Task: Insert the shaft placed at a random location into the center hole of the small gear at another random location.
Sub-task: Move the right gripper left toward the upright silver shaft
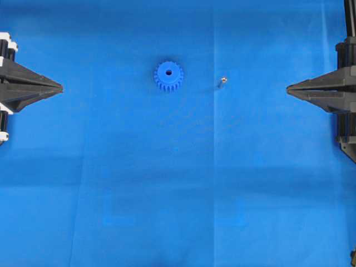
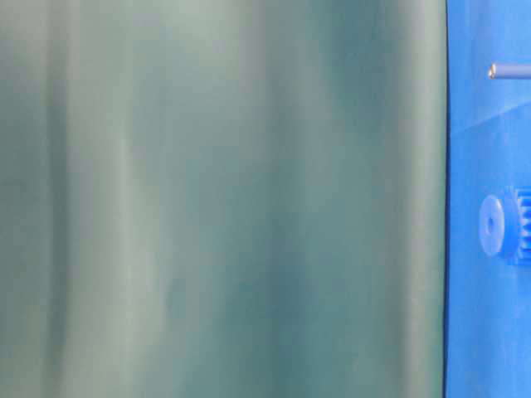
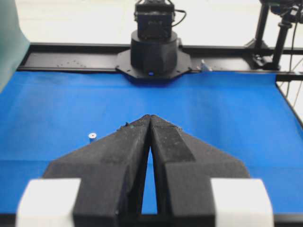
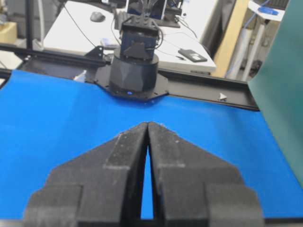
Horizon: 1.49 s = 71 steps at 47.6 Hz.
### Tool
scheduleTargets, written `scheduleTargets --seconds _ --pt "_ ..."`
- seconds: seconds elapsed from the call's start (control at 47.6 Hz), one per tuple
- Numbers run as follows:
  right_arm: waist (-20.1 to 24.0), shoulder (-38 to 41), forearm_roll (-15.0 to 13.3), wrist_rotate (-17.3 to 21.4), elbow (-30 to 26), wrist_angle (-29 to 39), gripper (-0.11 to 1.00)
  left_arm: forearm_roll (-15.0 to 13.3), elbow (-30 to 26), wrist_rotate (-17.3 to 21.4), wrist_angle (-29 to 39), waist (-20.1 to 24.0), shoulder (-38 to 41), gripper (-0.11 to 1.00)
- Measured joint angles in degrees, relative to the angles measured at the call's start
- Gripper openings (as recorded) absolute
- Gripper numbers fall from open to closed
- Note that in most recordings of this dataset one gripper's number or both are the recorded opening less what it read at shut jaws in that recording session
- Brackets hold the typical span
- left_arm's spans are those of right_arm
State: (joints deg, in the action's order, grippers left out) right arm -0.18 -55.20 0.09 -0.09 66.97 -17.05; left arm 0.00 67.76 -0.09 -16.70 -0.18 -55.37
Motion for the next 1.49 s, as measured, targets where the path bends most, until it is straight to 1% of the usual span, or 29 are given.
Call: scheduleTargets --seconds 0.063,0.105,0.147,0.252,0.441,0.567,0.63,0.672,0.714,0.861,0.903,0.945,1.071,1.197,1.344,1.491 --pt "0.0 0.0 -0.09 -0.35 0.0 0.35 -0.03 0.0 0.0 -0.7 0.0 -0.35 -0.09 0.0" --pt "0.0 0.0 -0.09 -0.79 -0.09 1.05 -0.06 0.0 0.0 -0.44 0.09 -0.79 0.0 0.0" --pt "-0.18 0.18 -0.09 -0.88 -0.18 2.2 -0.06 0.0 0.0 -0.88 0.0 -1.05 0.0 0.0" --pt "-1.41 0.88 -0.09 -0.79 -0.44 3.87 -0.06 0.0 0.0 -0.62 0.0 -0.97 -0.09 0.0" --pt "-6.86 5.27 0.09 -0.44 -0.44 2.81 -0.05 0.0 0.0 -0.7 0.0 -0.97 -0.09 0.0" --pt "-9.58 10.11 0.7 -0.44 0.09 -0.18 0.02 0.0 0.0 -0.7 0.18 -1.05 -0.09 0.0" --pt "-10.72 13.36 1.23 -0.44 0.44 -2.11 0.1 0.0 0.09 -0.7 0.26 -1.05 -0.09 0.0" --pt "-11.43 15.91 1.76 -0.44 0.79 -3.52 0.18 0.0 0.09 -0.7 0.26 -0.97 -0.09 0.0" --pt "-12.3 18.54 2.46 -0.35 1.05 -4.83 0.29 0.0 0.09 -0.7 0.35 -0.97 -0.09 0.0" --pt "-13.27 27.86 4.92 -0.44 1.14 -9.05 0.72 0.0 0.18 -0.7 0.44 -1.05 -0.18 0.0" --pt "-13.36 30.06 5.27 -0.35 1.14 -10.2 0.8 0.0 0.18 -0.7 0.62 -0.97 -0.18 0.0" --pt "-13.27 32.17 5.54 -0.35 1.05 -11.16 0.8 0.0 0.18 -0.7 0.79 -0.97 -0.18 0.0" --pt "-13.36 39.2 7.65 -0.35 0.18 -14.77 0.72 0.0 0.44 -0.7 0.88 -0.97 -0.18 0.0" --pt "-13.45 44.91 9.67 -0.35 -0.97 -18.37 0.72 0.0 0.88 -0.7 0.88 -1.05 -0.18 0.0" --pt "-13.45 50.71 10.72 -0.35 -2.55 -21.71 0.72 0.0 1.05 -0.7 0.88 -0.97 -0.18 0.0" --pt "-13.45 55.28 10.9 0.53 -4.39 -22.68 0.72 0.0 1.23 -0.7 1.05 -0.97 -0.26 0.0"
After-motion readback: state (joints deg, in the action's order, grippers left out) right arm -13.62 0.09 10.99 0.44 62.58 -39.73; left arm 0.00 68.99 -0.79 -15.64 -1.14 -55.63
